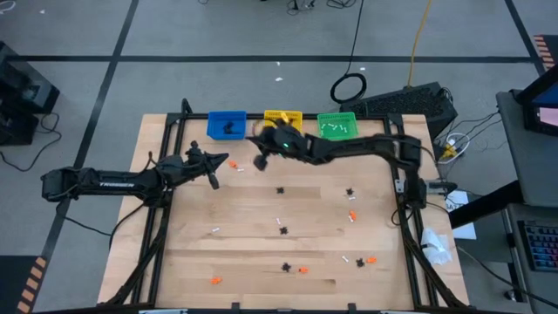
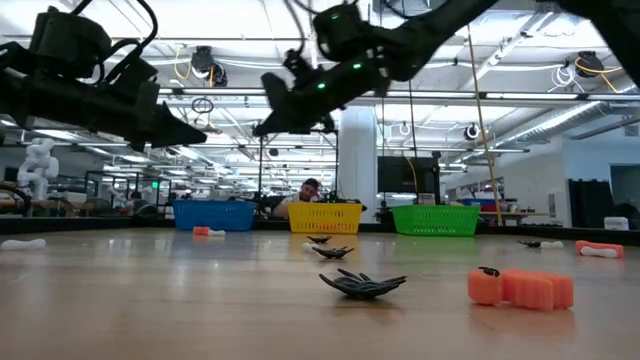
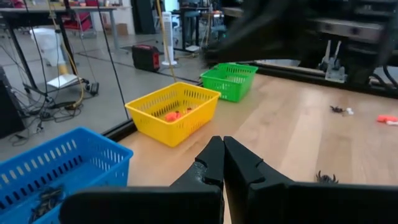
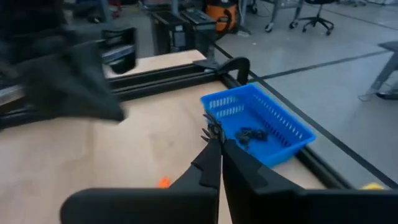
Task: Sort Halloween decoration
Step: Put the black spider toy into the blue bin, then put the white bone toy into the green bin
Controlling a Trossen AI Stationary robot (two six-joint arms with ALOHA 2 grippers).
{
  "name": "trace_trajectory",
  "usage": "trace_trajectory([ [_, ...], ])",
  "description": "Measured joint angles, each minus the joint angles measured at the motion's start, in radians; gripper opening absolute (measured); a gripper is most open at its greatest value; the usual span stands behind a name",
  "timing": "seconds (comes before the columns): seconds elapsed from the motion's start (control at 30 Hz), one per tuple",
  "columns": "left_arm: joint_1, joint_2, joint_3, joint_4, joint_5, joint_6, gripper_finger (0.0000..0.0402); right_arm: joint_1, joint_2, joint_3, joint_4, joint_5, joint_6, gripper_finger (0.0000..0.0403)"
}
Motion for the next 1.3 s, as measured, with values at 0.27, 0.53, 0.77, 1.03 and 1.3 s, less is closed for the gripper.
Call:
trace_trajectory([
  [0.27, 0.0, 0.0, -0.001, -0.001, 0.0, 0.0, 0.0, -0.079, 0.231, 0.35, -0.161, -0.004, -0.011, 0.0],
  [0.53, 0.0, 0.0, -0.001, -0.005, 0.0, 0.0, 0.0, -0.123, 0.452, 0.62, -0.255, -0.036, 0.058, 0.0],
  [0.77, -0.001, 0.0, -0.002, -0.008, 0.0, 0.0, 0.0, -0.137, 0.547, 0.686, -0.29, -0.054, 0.12, 0.0],
  [1.03, -0.001, 0.0, -0.002, -0.008, 0.001, 0.0, 0.0, -0.148, 0.568, 0.688, -0.299, -0.054, 0.151, 0.0016],
  [1.3, -0.001, 0.001, -0.002, -0.038, 0.006, 0.0, 0.0, -0.143, 0.561, 0.688, -0.303, -0.056, 0.147, 0.01],
])
